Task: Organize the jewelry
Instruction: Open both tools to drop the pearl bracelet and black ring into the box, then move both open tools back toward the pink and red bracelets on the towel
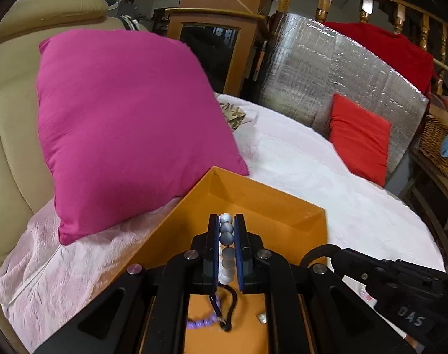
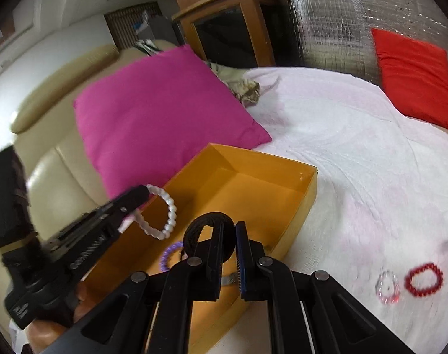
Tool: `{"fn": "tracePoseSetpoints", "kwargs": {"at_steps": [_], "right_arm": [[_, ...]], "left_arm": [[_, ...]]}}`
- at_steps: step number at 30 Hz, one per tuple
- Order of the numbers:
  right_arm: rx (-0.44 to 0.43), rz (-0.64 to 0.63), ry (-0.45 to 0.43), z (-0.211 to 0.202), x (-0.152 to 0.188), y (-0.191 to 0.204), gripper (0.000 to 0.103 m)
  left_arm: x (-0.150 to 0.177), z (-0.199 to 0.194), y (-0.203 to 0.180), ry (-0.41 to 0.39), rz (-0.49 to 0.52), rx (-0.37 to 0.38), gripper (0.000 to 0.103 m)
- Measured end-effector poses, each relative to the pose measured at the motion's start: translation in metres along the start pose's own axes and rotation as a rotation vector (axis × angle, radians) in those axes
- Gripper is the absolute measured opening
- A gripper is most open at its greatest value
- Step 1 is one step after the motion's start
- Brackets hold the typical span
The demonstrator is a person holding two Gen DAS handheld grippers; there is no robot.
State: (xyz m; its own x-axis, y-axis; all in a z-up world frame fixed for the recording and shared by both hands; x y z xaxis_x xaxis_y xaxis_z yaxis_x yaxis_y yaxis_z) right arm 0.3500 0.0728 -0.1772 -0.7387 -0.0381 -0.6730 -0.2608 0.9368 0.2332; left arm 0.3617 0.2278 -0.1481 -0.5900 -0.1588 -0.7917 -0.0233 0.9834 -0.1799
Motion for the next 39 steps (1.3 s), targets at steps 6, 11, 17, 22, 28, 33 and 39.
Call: {"fn": "tracePoseSetpoints", "kwargs": {"at_steps": [6,11,17,22,28,33,39], "right_arm": [[0.063,0.058,0.072,0.042,-0.008,-0.020,0.009],[0.107,0.068,0.114,0.063,-0.008,-0.025,0.010],[0.069,0.142,0.151,0.064,-0.007,-0.030,0.039],[0.013,0.165,0.024,0.028,-0.019,-0.034,0.064],[0.060,0.172,-0.060,-0.028,-0.015,-0.079,0.069],[0.160,0.239,-0.100,-0.079,0.013,-0.153,0.069],[0.310,0.279,-0.054,-0.123,0.071,-0.233,0.041]], "left_arm": [[0.015,0.038,0.005,0.100,-0.021,0.004,0.009],[0.028,0.053,0.004,0.173,0.001,-0.025,0.009],[0.029,0.049,0.007,0.189,0.007,-0.064,0.036],[0.018,0.032,0.002,0.129,0.039,-0.107,0.056],[0.005,0.011,-0.014,0.067,0.063,-0.114,0.065],[-0.002,0.000,-0.032,0.027,0.112,-0.147,0.067],[-0.004,-0.017,-0.074,-0.029,0.220,-0.160,0.070]]}}
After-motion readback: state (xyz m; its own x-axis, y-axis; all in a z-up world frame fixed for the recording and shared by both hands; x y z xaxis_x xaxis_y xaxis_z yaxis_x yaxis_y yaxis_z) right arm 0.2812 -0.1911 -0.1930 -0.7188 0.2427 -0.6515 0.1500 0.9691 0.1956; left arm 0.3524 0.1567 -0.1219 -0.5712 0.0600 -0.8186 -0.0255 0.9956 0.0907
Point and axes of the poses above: each gripper's, at about its wrist camera, not at the fingertips, and z roughly the way its jaws point, y to its left, x to its underside, the point moved 9 cm from there along z, roughly the way its jaws point, and after that the axes turned 4 degrees about z, right-handed, at the moved point
